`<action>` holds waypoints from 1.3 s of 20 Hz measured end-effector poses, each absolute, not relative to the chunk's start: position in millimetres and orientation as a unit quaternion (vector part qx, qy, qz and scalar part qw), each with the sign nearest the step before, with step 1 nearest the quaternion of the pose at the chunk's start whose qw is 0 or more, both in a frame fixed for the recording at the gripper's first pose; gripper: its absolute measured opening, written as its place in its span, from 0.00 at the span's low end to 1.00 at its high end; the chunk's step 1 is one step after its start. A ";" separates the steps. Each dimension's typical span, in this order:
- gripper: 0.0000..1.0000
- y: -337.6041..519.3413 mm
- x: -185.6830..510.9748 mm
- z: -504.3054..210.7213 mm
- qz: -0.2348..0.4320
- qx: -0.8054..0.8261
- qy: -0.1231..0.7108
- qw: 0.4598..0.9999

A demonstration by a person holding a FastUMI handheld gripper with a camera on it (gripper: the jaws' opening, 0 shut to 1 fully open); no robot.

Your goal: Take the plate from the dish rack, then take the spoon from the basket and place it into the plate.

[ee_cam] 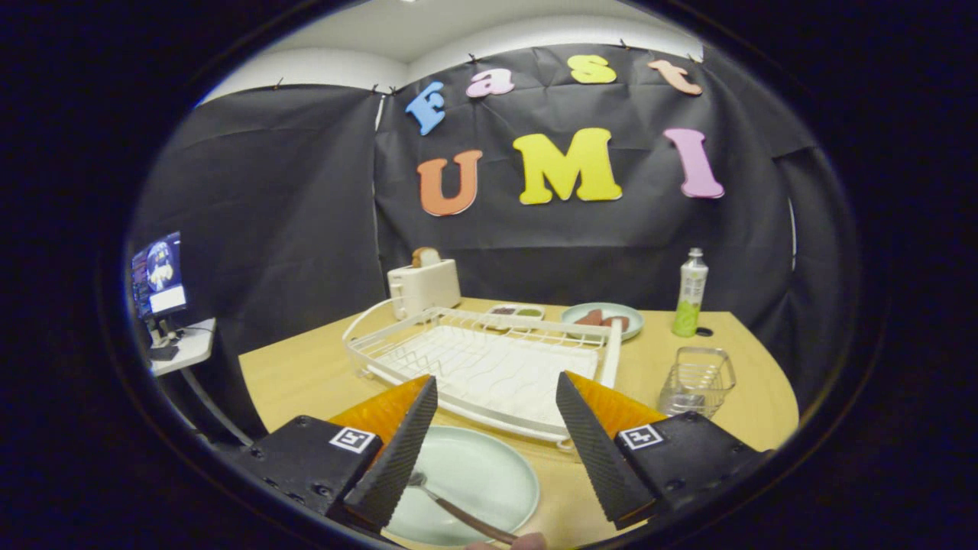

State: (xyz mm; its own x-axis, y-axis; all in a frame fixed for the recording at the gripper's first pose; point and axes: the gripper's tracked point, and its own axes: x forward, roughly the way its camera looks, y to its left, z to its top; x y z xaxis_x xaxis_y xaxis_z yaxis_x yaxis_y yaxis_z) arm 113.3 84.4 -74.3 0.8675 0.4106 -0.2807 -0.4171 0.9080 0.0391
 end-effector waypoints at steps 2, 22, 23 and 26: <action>1.00 68.9 113.1 -63.8 0.174 -0.012 0.126 0.977; 1.00 14.3 -3.4 36.8 -0.009 -0.013 -0.041 0.999; 1.00 21.2 -9.8 38.3 -0.004 -0.016 -0.046 0.999; 1.00 37.7 -22.0 42.8 0.012 -0.024 -0.067 0.997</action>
